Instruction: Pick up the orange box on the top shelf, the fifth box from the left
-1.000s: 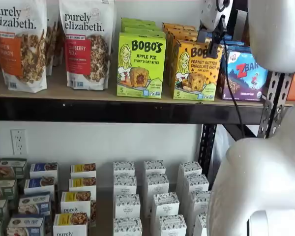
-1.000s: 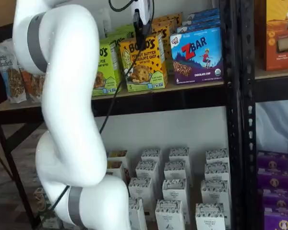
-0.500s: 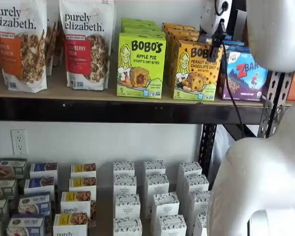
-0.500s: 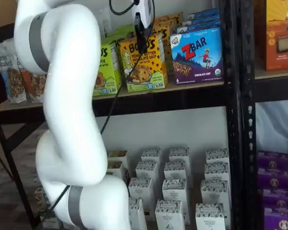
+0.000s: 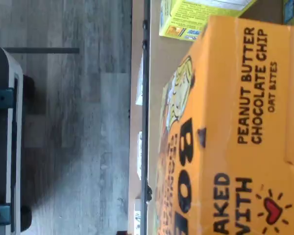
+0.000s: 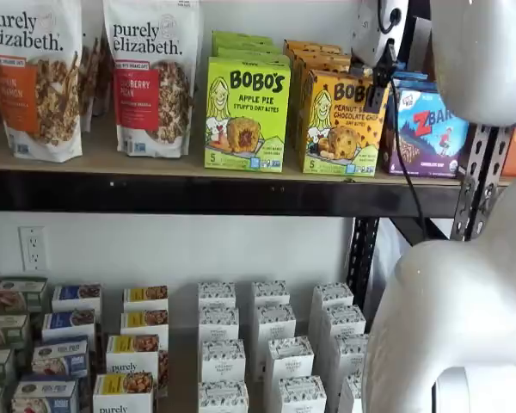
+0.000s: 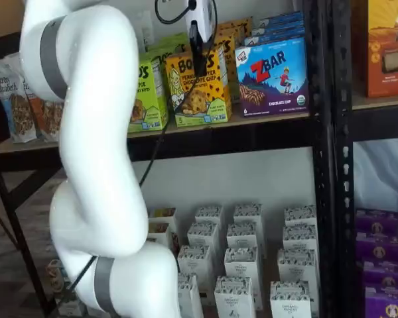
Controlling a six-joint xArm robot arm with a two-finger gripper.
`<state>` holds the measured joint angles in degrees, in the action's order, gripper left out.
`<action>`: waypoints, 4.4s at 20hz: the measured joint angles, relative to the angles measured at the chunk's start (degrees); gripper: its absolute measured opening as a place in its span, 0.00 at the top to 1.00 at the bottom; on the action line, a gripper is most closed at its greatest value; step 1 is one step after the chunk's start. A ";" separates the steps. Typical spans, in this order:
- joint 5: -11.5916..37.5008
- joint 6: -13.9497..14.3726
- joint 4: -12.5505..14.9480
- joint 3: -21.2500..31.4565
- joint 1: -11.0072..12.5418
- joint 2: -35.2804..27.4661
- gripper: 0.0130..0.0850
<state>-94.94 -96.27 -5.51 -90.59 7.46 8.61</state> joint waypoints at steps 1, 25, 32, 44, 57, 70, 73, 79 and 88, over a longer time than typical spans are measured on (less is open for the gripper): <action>0.00 -0.09 -0.25 0.08 0.12 0.02 0.06; -1.49 -0.01 -2.61 -0.81 0.51 -0.36 0.56; -1.41 0.14 -2.53 -0.79 0.36 -0.32 0.56; -0.77 -0.05 -1.56 -0.18 0.34 0.00 0.56; -1.85 -0.85 -2.96 -0.99 1.46 -0.39 0.94; -1.71 0.11 -3.00 0.74 0.56 2.10 0.94; -1.99 0.51 -2.20 1.80 0.05 3.66 0.94; -3.15 0.89 -1.38 4.99 -0.35 7.84 0.94; -4.24 -0.19 -1.44 12.20 1.03 17.70 0.94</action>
<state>-99.18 -96.46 -6.95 -78.39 8.49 26.31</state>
